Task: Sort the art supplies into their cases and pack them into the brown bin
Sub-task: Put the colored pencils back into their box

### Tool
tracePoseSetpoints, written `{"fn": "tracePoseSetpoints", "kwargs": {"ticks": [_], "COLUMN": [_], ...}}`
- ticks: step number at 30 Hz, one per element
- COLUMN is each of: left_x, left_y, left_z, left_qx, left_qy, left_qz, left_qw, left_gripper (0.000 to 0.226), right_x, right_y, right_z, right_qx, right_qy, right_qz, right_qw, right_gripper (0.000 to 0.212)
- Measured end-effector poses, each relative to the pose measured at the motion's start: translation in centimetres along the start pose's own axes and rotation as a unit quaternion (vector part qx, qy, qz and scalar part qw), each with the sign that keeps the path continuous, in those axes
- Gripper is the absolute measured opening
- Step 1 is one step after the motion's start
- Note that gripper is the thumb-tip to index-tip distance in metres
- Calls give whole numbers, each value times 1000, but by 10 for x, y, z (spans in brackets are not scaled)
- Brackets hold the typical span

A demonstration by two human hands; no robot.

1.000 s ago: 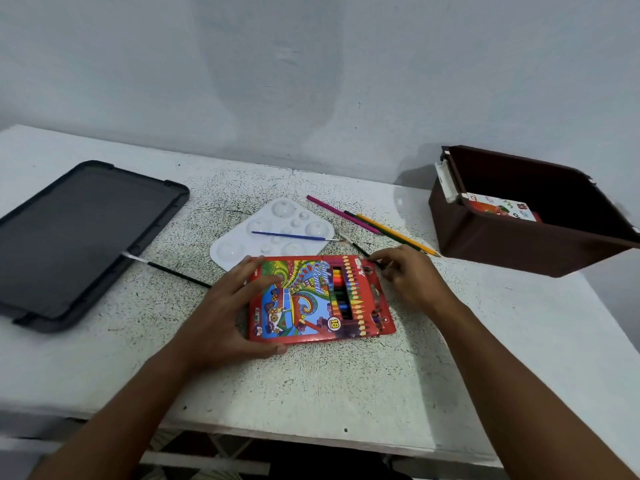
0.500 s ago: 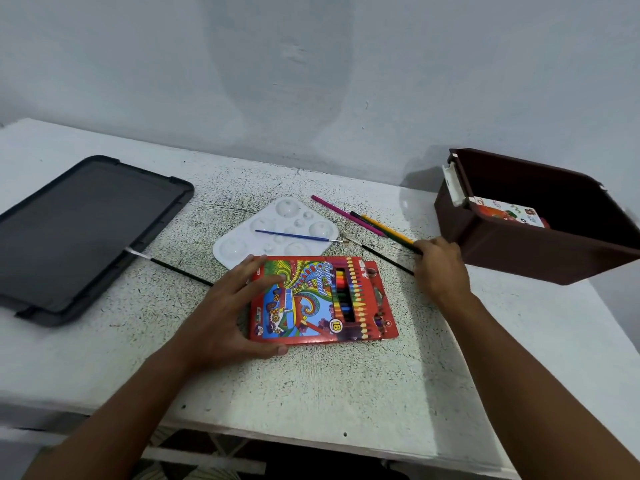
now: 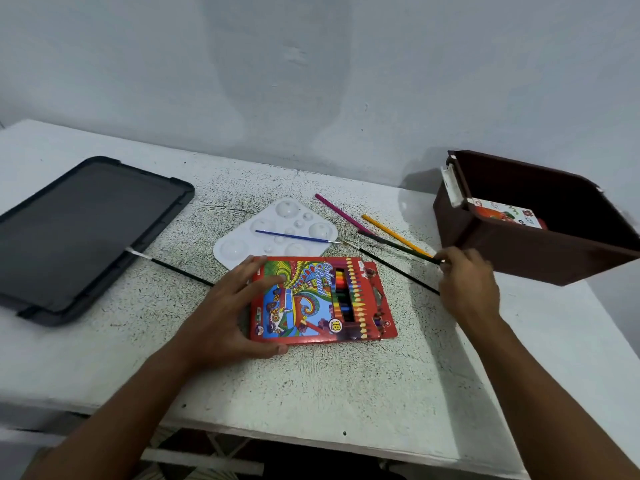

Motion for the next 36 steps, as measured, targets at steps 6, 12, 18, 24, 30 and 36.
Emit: {"fn": "tracePoseSetpoints", "kwargs": {"ticks": [6,12,18,24,30,36], "left_x": [1,2,3,3,3,4], "left_y": [1,1,0,-1,-3,-5], "left_z": [0,0,1,0,0,1], "left_qx": [1,3,6,3,-6,-3], "left_qy": [-1,1,-15,-17,-22,-30], "left_qz": [-4,-1,5,8,24,38], "left_qw": [1000,1000,1000,1000,999,999], "left_gripper": [94,94,96,97,96,98], "right_x": [-28,-22,-10,-14,-14,-12], "right_y": [-23,-15,1,1,6,2], "right_z": [12,11,3,1,-9,-10], "right_qx": [-8,11,31,36,41,52], "right_qy": [-39,-82,-118,-152,-168,-189], "right_qz": [-2,-8,-13,-29,-43,-52], "right_qw": [999,997,992,987,984,979], "right_gripper": [22,23,28,30,33,37]}}
Point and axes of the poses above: each hand's wrist, its own z-axis away from the middle knuckle, its own y-axis out of the palm, x = y × z, the point moved 8 cm from there along -z, towards the middle knuckle, and after that the axes turned 10 degrees about -z, right-handed, at the moved point
